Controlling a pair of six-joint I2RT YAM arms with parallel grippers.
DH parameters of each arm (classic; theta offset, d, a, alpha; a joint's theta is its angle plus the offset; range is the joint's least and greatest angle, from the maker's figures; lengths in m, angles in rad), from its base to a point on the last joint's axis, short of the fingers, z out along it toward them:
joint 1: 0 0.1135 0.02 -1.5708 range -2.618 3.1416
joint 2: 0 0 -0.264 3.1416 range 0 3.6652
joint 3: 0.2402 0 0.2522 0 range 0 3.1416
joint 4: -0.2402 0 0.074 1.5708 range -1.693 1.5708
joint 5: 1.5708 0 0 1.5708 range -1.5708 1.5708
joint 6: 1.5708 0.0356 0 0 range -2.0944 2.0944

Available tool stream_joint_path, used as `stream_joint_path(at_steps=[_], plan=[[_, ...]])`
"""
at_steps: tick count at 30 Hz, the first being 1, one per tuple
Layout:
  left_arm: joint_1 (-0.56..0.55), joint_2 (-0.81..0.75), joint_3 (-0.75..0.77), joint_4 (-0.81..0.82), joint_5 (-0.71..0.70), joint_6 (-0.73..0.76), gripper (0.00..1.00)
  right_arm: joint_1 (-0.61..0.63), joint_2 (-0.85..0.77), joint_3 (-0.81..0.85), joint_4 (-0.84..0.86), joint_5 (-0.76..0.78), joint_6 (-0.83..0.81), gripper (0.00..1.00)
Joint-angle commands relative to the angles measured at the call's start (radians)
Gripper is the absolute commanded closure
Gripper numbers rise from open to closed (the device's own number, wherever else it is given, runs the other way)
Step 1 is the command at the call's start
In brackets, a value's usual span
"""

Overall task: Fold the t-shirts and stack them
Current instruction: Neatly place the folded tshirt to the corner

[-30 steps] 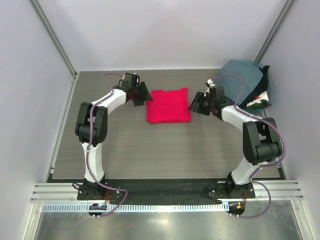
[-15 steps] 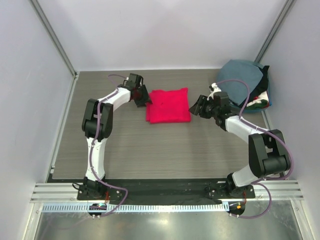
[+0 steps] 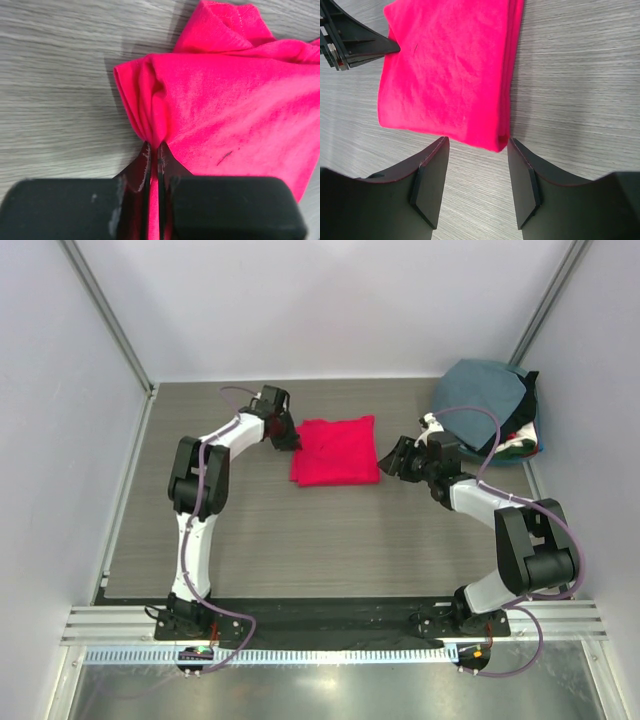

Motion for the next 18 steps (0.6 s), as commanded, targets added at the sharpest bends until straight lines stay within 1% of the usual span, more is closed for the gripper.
stream_joint_path(at_steps=[1, 2, 3, 5, 6, 8, 9, 11, 12, 13, 14, 15, 16, 17, 18], plan=[[0.054, -0.035, -0.005, -0.096, -0.079, 0.12, 1.0, 0.005, -0.016, -0.012, 0.089, 0.019, 0.015, 0.45], [0.062, -0.044, 0.0, -0.128, -0.109, 0.172, 1.0, 0.005, -0.016, -0.022, 0.107, 0.017, 0.021, 0.44], [0.077, -0.054, 0.013, -0.194, -0.188, 0.204, 1.0, 0.005, -0.014, -0.027, 0.115, 0.016, 0.027, 0.45], [0.089, -0.068, 0.02, -0.259, -0.293, 0.261, 1.0, 0.005, -0.013, -0.035, 0.138, 0.005, 0.044, 0.45], [0.101, -0.087, 0.005, -0.3, -0.441, 0.275, 1.0, 0.005, -0.011, -0.038, 0.15, -0.002, 0.053, 0.46], [0.121, -0.102, -0.019, -0.326, -0.607, 0.276, 1.0, 0.005, -0.005, -0.035, 0.169, -0.025, 0.072, 0.46], [0.163, -0.108, -0.038, -0.337, -0.666, 0.272, 1.0, 0.005, -0.003, -0.033, 0.172, -0.032, 0.076, 0.46], [0.221, -0.116, -0.042, -0.36, -0.66, 0.266, 1.0, 0.005, 0.004, -0.035, 0.179, -0.033, 0.082, 0.46], [0.277, -0.116, -0.037, -0.365, -0.653, 0.266, 1.0, 0.005, 0.007, -0.035, 0.178, -0.033, 0.083, 0.46], [0.299, -0.119, -0.029, -0.375, -0.665, 0.263, 1.0, 0.005, 0.007, -0.036, 0.178, -0.035, 0.083, 0.46], [0.315, -0.118, -0.016, -0.394, -0.695, 0.246, 0.89, 0.005, 0.006, -0.038, 0.176, -0.036, 0.083, 0.46], [0.319, -0.119, 0.025, -0.459, -0.756, 0.215, 0.69, 0.005, 0.003, -0.038, 0.175, -0.035, 0.079, 0.46], [0.31, -0.145, 0.036, -0.486, -0.884, 0.162, 0.46, 0.005, -0.005, -0.038, 0.167, -0.03, 0.076, 0.46], [0.297, -0.169, 0.034, -0.503, -0.96, 0.129, 0.18, 0.005, -0.009, -0.038, 0.163, -0.026, 0.07, 0.46], [0.261, -0.203, 0.011, -0.503, -1.016, 0.108, 0.04, 0.005, -0.016, -0.038, 0.16, -0.012, 0.063, 0.46]])
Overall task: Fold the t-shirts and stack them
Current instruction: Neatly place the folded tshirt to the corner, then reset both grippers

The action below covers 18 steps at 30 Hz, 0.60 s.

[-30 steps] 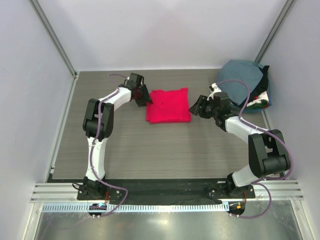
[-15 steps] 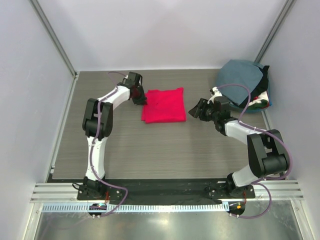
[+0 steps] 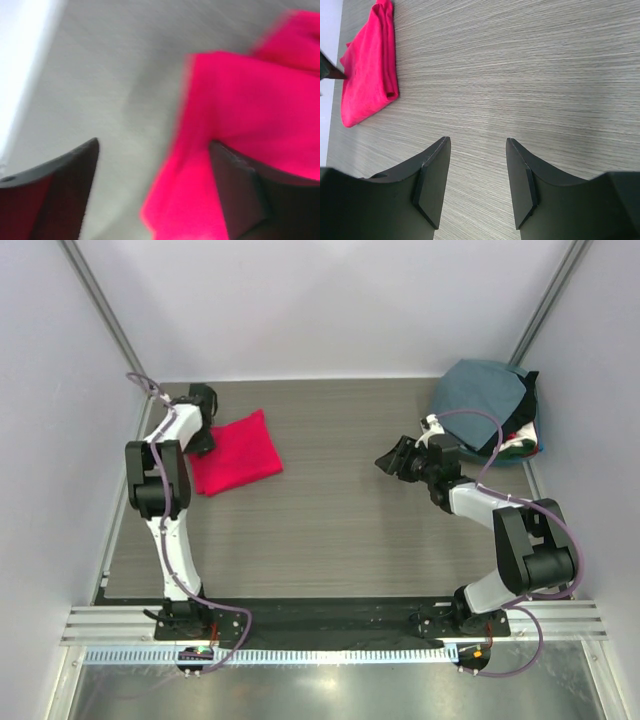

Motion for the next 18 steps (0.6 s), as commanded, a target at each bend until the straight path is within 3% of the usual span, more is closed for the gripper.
stream_joint_path(at_steps=[1, 4, 7, 10, 14, 17, 18], plan=[[-0.084, -0.156, 0.003, -0.096, -0.329, -0.106, 0.01, 0.003, -0.02, 0.0, 0.042, 0.018, -0.013, 0.46], [-0.109, -0.311, -0.054, -0.039, -0.306, -0.108, 0.0, 0.005, -0.024, 0.0, 0.037, 0.026, -0.021, 0.46], [-0.117, -0.453, -0.076, -0.025, -0.166, -0.121, 0.0, 0.003, -0.021, -0.002, 0.037, 0.029, -0.023, 0.46], [-0.167, -0.605, -0.169, 0.082, 0.035, -0.117, 0.0, 0.005, -0.032, -0.006, 0.045, 0.034, -0.024, 0.46], [-0.253, -0.759, -0.397, 0.356, 0.333, -0.14, 0.0, 0.005, -0.067, -0.031, 0.054, 0.064, -0.026, 0.41], [-0.323, -0.839, -0.563, 0.496, 0.41, -0.224, 0.0, 0.006, -0.113, -0.063, 0.066, 0.098, -0.023, 0.28], [-0.347, -0.859, -0.614, 0.55, 0.41, -0.23, 0.0, 0.006, -0.13, -0.072, 0.072, 0.116, -0.023, 0.14]])
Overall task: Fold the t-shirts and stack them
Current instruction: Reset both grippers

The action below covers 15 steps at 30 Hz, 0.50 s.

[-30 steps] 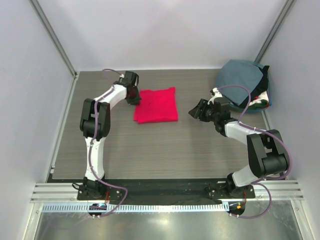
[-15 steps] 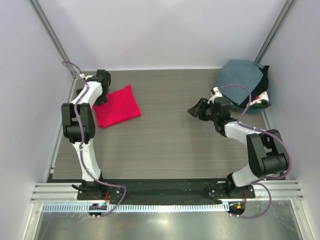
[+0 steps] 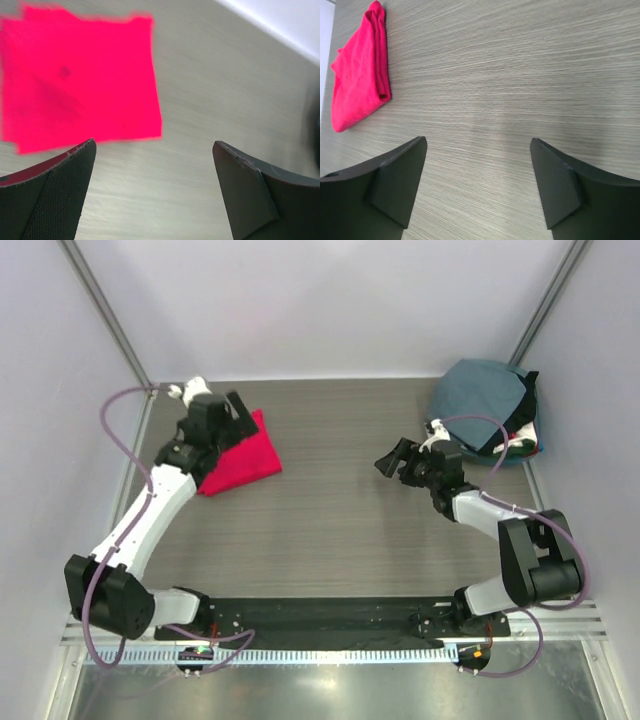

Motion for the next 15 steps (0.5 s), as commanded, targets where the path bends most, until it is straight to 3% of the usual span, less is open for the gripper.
stream_joint_path(at_steps=[1, 2, 7, 11, 15], plan=[[-0.081, -0.048, -0.19, 0.243, 0.108, -0.059, 0.0, 0.006, -0.1, -0.029, 0.08, 0.073, -0.02, 0.08], [-0.117, -0.064, -0.272, 0.302, 0.075, -0.058, 0.0, 0.005, -0.119, -0.044, 0.082, 0.083, -0.021, 0.01], [-0.139, -0.143, -0.501, 0.497, 0.049, -0.062, 0.0, 0.006, -0.226, -0.107, 0.097, 0.228, -0.03, 0.0], [-0.142, -0.182, -0.707, 0.762, 0.109, -0.044, 0.0, 0.005, -0.315, -0.178, 0.128, 0.358, -0.021, 0.0], [-0.144, -0.141, -0.729, 0.807, 0.169, -0.039, 0.0, 0.006, -0.329, -0.239, 0.209, 0.47, 0.042, 0.0]])
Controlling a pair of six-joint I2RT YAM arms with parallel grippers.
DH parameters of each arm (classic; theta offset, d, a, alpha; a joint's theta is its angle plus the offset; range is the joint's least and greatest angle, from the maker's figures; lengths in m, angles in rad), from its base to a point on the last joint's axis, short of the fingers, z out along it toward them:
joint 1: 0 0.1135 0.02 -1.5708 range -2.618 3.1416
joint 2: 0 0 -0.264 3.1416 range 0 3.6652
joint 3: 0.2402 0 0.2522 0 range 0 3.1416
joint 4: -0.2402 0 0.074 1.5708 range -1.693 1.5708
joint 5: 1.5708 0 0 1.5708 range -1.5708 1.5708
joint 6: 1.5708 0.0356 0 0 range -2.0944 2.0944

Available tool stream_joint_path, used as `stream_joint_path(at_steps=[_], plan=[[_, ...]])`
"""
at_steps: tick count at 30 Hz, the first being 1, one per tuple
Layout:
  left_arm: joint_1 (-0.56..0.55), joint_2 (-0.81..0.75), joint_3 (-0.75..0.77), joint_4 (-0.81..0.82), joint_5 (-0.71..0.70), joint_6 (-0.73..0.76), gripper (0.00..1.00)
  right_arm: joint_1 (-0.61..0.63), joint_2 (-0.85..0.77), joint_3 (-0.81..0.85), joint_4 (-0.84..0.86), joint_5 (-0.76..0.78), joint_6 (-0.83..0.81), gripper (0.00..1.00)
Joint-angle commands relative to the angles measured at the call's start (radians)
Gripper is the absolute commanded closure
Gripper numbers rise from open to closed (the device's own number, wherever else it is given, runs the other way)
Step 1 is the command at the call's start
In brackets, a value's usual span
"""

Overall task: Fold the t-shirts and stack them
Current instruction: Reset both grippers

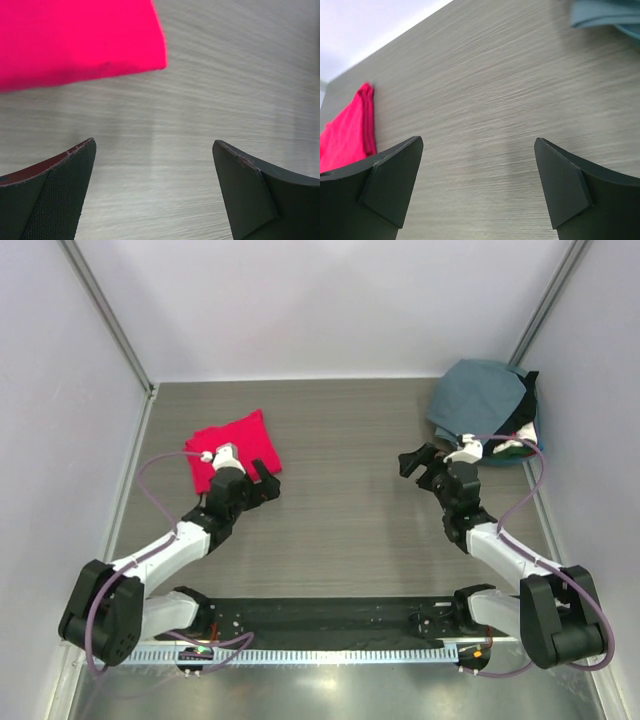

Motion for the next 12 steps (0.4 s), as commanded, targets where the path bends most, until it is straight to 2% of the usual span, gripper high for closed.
stream_joint_path(at_steps=[1, 6, 12], plan=[[-0.002, 0.023, 0.001, 0.223, 0.049, -0.002, 0.01, 0.004, 0.006, -0.051, 0.136, 0.188, 0.112, 0.0], [-0.005, 0.057, 0.009, 0.269, 0.107, -0.028, 0.0, 0.001, 0.05, -0.008, 0.092, 0.121, 0.059, 0.0], [-0.006, 0.032, -0.003, 0.266, 0.085, -0.015, 0.0, -0.001, 0.04, -0.025, 0.116, 0.118, 0.048, 0.0]])
